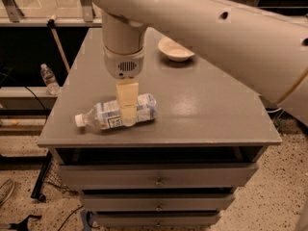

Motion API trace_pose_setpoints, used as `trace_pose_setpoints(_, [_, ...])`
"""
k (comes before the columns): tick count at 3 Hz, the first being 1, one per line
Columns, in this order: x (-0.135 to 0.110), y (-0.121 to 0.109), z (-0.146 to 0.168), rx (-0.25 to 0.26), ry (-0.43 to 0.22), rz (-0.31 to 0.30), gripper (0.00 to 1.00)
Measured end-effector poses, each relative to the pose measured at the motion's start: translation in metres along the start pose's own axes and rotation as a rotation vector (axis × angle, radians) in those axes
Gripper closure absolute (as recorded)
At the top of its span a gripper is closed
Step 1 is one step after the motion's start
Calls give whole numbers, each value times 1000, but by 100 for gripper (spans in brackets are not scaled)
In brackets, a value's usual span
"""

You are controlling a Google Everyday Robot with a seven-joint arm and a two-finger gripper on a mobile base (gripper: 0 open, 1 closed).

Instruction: Place blue plastic bottle upright

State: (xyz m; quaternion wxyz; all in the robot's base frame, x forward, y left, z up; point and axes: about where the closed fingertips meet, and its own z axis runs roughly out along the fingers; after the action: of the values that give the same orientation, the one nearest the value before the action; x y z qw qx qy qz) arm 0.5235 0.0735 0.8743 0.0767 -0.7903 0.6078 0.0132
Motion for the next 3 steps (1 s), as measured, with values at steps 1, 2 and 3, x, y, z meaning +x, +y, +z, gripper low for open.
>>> trace_pose_setpoints(1, [-11, -1, 11, -15, 9, 5, 0])
trace_pose_setpoints(2, [-21, -2, 20, -25, 42, 6, 0])
trace_pose_setpoints(3, [-27, -1, 27, -35, 67, 8, 0])
